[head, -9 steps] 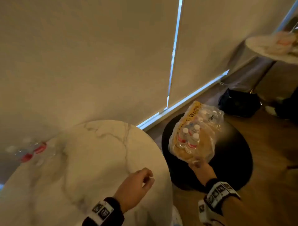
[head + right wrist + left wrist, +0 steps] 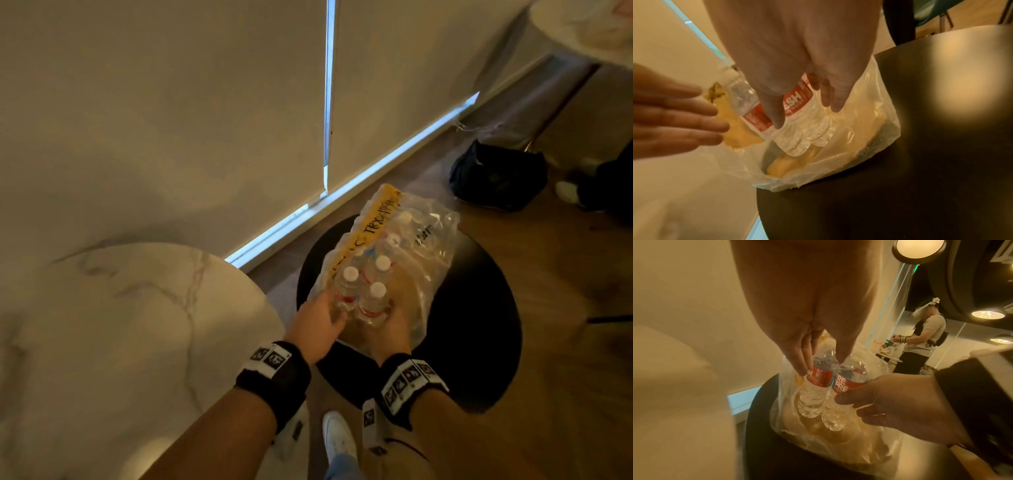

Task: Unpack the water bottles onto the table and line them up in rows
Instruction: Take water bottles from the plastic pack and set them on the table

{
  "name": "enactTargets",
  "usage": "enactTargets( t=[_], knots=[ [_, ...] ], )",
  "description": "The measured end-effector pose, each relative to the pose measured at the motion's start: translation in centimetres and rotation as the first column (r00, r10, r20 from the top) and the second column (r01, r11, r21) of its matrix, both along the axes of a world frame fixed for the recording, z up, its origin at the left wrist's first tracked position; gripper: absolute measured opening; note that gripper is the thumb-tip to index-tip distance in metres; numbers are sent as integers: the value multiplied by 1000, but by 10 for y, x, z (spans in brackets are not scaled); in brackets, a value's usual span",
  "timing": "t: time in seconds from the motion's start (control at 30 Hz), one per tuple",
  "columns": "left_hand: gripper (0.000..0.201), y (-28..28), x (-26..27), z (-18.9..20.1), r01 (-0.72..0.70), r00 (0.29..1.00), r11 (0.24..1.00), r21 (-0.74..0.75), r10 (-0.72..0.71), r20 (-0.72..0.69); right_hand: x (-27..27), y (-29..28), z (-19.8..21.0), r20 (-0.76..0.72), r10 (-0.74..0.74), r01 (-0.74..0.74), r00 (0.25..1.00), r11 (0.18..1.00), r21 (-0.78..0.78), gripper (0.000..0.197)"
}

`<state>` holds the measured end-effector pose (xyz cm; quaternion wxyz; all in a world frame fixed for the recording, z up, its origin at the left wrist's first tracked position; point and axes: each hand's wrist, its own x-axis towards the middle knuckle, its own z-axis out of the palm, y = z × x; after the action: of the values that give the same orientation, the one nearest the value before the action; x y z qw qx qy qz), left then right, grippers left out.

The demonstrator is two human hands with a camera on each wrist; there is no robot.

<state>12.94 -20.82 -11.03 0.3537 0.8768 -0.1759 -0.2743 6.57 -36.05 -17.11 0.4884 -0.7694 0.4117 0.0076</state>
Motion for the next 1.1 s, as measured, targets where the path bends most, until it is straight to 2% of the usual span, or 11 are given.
enactTargets(
  t=[0.07, 0.13, 0.23, 0.33, 0.47, 0.53, 0.6, 0.73, 0.8, 0.97, 1.1],
  knots=[
    [64, -20, 19, -27, -47, 998, 999, -1, 47, 33, 11, -3, -2, -53, 13, -12, 998, 1000, 25, 82],
    [86, -34, 30, -44, -102, 992, 994, -35, 104, 68, 15, -5, -4, -114, 15, -13, 993, 1000, 23, 82],
    [84, -49, 40, -49, -135, 984, 990, -45, 140, 111, 16, -10, -4, -100, -8, 9, 995, 1000, 6, 63],
    [78, -53, 42, -42, -140, 987, 986, -91, 146, 65, 10, -8, -5, -53, 0, 0, 999, 1000, -5, 61],
    [89, -27, 26, -16, 2, 1000, 997, -81, 1, 30, -11, 0, 19, 42, 60, -60, 997, 998, 4, 57],
    [81, -1, 9, 6, 34, 999, 997, -70, -32, 21, -27, 7, 45, 104, 128, -129, 986, 992, 6, 50],
    [73, 34, -14, 30, -2, 999, 995, -103, 6, 46, -44, 19, 74, 137, 247, -238, 959, 968, -80, 49],
    [79, 120, -66, 73, -118, 988, 976, -183, 134, 81, -74, 71, 128, 189, 512, -500, 838, 859, -108, 40],
    [77, 168, -88, 80, -227, 970, 959, -172, 239, 52, -81, 111, 141, 182, 607, -603, 774, 793, -81, 45],
    [58, 285, -138, 82, -420, 903, 893, -163, 429, 24, -81, 229, 128, 202, 697, -713, 688, 701, 10, 55],
    [56, 356, -160, 76, -576, 812, 806, -136, 583, 21, -74, 312, 111, 174, 744, -761, 645, 646, 60, 59]
  ],
)
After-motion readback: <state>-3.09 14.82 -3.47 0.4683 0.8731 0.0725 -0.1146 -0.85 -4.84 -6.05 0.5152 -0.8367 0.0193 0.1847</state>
